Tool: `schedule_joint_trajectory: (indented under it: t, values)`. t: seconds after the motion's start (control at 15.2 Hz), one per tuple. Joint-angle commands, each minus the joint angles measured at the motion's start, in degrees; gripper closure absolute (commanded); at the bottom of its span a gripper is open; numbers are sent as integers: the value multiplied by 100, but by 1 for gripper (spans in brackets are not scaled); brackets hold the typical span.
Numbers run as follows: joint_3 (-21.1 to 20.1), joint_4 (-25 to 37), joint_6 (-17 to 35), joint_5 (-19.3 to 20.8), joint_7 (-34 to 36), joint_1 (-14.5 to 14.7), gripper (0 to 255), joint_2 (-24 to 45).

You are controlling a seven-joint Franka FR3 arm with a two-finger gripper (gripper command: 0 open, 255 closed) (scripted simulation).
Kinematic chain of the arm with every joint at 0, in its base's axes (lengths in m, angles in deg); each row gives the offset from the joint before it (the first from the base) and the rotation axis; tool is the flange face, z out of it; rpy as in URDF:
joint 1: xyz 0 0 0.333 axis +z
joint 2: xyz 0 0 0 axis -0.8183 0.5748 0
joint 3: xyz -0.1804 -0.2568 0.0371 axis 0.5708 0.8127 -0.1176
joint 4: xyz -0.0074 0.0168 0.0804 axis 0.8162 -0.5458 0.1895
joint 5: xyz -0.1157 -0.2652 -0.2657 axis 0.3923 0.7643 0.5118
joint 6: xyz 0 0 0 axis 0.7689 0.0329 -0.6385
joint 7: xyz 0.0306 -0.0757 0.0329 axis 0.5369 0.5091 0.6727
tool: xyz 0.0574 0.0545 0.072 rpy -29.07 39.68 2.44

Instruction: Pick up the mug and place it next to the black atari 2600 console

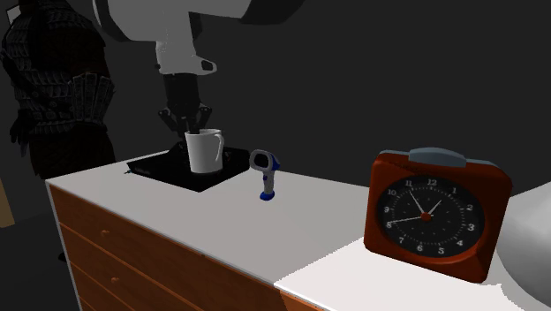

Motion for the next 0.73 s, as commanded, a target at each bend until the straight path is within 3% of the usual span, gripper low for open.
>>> schedule_joint_trajectory:
  t: [0.0,0.66]
  values:
    - [-3,-273,212,-5,11,-41,255,-63]
    - [8,-1007,962,21,86,-107,255,-38]
